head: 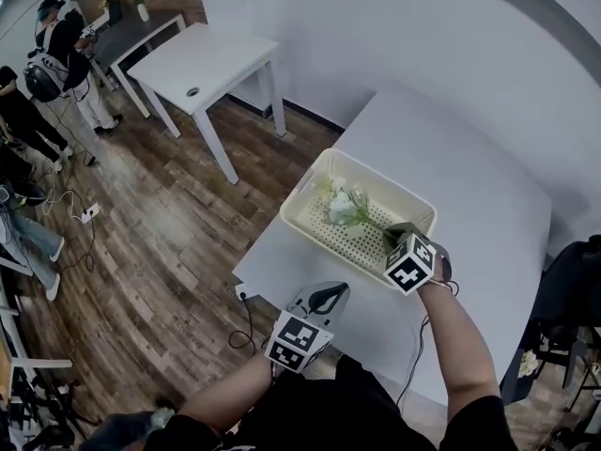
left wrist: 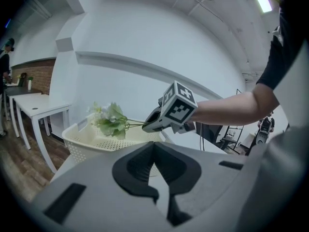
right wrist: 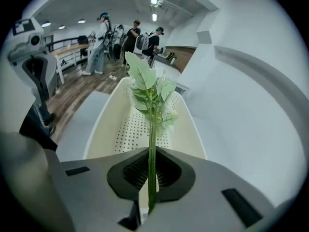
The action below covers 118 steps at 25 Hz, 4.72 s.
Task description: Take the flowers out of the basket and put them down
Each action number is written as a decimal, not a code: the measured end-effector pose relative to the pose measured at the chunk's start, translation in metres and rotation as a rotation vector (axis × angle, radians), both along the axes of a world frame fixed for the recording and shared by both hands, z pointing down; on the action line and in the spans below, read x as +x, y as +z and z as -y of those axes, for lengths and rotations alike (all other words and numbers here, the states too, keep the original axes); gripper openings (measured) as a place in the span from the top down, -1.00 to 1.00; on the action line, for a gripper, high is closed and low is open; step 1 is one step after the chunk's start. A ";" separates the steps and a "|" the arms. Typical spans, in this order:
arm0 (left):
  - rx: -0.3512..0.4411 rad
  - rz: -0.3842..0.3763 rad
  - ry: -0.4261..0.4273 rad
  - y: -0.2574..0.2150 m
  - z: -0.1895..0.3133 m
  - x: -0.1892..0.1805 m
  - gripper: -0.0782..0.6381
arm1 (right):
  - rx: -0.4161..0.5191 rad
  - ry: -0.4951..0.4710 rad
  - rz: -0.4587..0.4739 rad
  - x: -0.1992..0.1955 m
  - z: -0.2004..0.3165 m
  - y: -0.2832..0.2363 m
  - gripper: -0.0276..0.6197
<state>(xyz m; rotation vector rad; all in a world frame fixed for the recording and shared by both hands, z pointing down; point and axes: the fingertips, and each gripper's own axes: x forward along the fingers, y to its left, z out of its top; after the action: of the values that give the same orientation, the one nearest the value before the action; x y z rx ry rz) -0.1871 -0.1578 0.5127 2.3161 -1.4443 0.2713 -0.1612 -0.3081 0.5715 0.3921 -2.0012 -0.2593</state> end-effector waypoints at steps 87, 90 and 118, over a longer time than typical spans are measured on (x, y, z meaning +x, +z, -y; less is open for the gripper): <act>-0.139 0.075 0.280 0.043 -0.031 0.263 0.76 | -0.310 1.240 0.861 0.423 -0.059 0.106 0.85; -0.140 0.074 0.273 0.044 -0.033 0.264 0.76 | -0.318 1.242 0.859 0.424 -0.058 0.110 0.85; -0.131 0.056 0.238 0.038 -0.038 0.262 0.76 | -0.406 1.249 0.771 0.415 -0.060 0.120 0.07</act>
<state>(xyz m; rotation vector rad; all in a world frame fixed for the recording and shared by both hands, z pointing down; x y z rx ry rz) 0.0748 -0.1203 0.5504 2.3878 -1.1369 0.4862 0.2542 -0.2484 0.6912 1.5094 -2.0165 1.2035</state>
